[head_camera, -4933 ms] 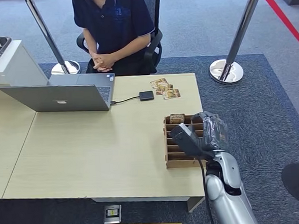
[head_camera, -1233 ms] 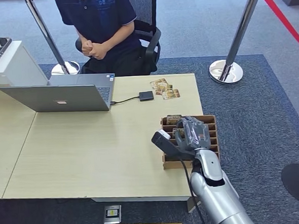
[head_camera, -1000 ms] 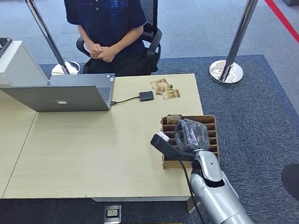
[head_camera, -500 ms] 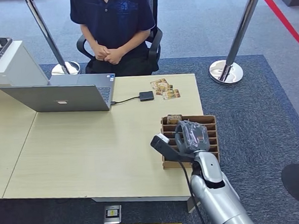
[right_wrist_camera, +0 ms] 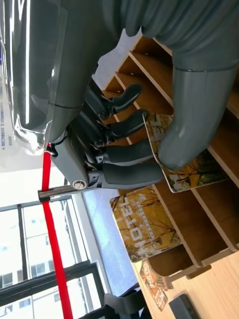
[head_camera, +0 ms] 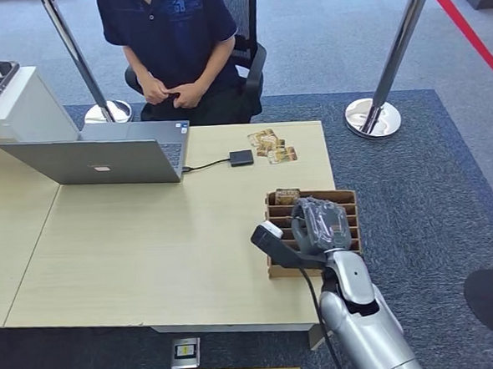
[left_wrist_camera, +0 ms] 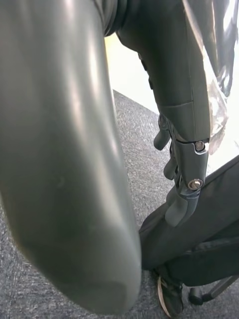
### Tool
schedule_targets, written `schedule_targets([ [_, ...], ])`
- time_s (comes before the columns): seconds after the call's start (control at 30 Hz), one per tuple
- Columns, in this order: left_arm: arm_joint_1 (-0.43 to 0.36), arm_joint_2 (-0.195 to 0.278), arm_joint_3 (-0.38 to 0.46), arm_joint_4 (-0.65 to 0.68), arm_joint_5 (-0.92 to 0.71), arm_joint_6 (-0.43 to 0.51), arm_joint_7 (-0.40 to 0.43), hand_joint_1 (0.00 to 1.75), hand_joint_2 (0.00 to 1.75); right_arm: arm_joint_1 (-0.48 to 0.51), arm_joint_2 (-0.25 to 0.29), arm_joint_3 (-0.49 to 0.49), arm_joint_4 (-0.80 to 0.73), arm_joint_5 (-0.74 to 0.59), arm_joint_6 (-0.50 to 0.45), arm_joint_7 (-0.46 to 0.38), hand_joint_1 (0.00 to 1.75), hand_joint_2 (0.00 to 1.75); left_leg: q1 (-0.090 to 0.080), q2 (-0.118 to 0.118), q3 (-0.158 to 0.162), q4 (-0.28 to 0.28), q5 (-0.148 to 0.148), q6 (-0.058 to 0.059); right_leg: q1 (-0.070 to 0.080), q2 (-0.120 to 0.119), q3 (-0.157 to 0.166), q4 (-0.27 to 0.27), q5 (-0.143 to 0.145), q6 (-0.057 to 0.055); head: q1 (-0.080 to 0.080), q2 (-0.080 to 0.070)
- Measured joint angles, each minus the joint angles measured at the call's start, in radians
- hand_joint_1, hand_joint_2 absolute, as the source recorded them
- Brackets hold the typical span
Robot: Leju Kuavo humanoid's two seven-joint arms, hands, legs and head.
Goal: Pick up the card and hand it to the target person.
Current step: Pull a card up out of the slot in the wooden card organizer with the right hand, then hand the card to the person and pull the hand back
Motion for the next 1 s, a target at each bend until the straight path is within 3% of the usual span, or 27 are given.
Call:
schedule_targets([
  [0.33, 0.000, -0.004, 0.010, 0.000, 0.015, 0.006, 0.006, 0.00, 0.00, -0.070, -0.055, 0.037, -0.094, -0.037, 0.052, -0.046, 1.47, 1.75, -0.001, 0.002, -0.002, 0.001, 0.000, 0.000, -0.001, 0.001, -0.002, 0.001, 0.000, 0.000, 0.000, 0.000],
  [0.73, -0.001, -0.004, 0.006, 0.000, 0.010, 0.004, 0.004, 0.00, 0.00, -0.109, -0.051, 0.063, -0.120, -0.039, 0.060, -0.048, 1.43, 1.75, 0.000, 0.001, -0.001, 0.001, -0.001, 0.000, 0.000, 0.001, -0.001, 0.001, 0.000, 0.000, 0.000, 0.000],
  [1.0, -0.002, -0.005, 0.002, 0.000, 0.006, 0.003, 0.000, 0.00, 0.00, -0.230, -0.011, 0.093, -0.092, -0.057, 0.081, -0.058, 1.37, 1.75, -0.001, 0.003, -0.002, 0.001, -0.001, 0.000, -0.001, 0.004, -0.003, 0.002, 0.000, 0.000, 0.000, 0.000],
])
